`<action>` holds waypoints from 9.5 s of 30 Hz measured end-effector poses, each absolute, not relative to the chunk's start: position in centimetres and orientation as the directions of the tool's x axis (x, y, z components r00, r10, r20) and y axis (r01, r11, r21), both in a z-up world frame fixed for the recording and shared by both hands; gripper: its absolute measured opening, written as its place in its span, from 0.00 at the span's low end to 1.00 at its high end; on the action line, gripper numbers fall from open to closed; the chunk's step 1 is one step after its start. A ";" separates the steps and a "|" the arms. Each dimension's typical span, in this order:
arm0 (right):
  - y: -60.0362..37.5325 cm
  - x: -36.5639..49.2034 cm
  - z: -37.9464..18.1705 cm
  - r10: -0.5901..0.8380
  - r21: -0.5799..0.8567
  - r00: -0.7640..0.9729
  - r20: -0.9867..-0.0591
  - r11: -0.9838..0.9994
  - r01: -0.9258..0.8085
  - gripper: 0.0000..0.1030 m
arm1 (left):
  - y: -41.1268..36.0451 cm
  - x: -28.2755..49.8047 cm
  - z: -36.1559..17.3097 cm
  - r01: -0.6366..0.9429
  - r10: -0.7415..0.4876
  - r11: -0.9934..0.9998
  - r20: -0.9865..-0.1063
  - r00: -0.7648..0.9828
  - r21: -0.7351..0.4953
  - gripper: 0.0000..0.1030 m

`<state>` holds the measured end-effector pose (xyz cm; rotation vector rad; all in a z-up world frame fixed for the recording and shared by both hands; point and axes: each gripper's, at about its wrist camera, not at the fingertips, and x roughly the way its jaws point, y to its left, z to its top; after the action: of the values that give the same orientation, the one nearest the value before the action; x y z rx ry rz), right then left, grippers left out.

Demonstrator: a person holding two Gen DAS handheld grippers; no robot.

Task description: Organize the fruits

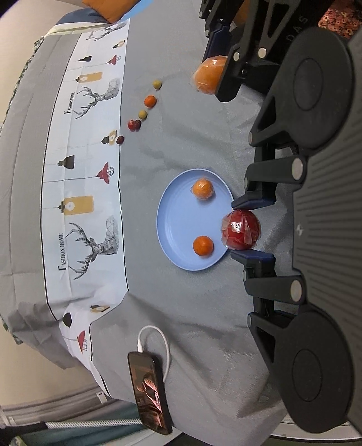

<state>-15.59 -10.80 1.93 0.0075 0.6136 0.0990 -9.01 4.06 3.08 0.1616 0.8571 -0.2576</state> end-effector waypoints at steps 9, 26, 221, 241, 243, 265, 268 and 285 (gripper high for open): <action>-9.9 -15.8 1.9 0.113 0.016 0.798 -0.592 0.992 -0.128 0.33 | 5.6 -9.6 3.6 0.259 -0.165 0.966 -0.745 0.646 0.011 0.33; -8.8 -13.9 -0.1 0.151 0.034 0.730 -0.667 0.984 -0.172 0.33 | 6.8 -8.0 2.3 0.214 -0.132 0.977 -0.765 0.630 0.009 0.33; -34.1 -0.5 -7.8 -0.501 0.107 0.703 -0.505 0.772 0.627 0.27 | -14.5 12.3 -4.3 0.435 -0.203 0.900 -0.868 0.452 0.017 0.21; -16.6 -12.2 0.8 -0.212 0.066 0.836 -0.506 0.957 0.283 0.27 | 0.1 -3.4 1.2 0.345 -0.237 0.937 -0.817 0.526 -0.049 0.21; -15.3 -13.0 1.5 -0.199 0.053 0.848 -0.491 0.965 0.257 0.27 | 0.8 -4.1 1.4 0.337 -0.244 0.940 -0.812 0.530 -0.062 0.21; -9.4 -15.0 3.1 -0.135 -0.059 0.881 -0.454 0.991 0.121 0.27 | 5.8 -6.6 2.4 0.284 -0.267 0.952 -0.768 0.582 -0.115 0.21; -9.6 -15.1 2.7 -0.128 -0.053 0.875 -0.466 0.992 0.117 0.27 | 5.8 -6.8 2.4 0.285 -0.265 0.952 -0.767 0.584 -0.112 0.21; -9.1 -14.3 1.7 -0.083 -0.041 0.854 -0.514 0.997 0.073 0.27 | 7.0 -6.1 2.1 0.237 -0.236 0.965 -0.779 0.581 -0.116 0.21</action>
<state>-14.32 -9.05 1.66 -0.0199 0.5416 -0.0821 -6.10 6.95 2.12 0.0003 0.9104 -0.2762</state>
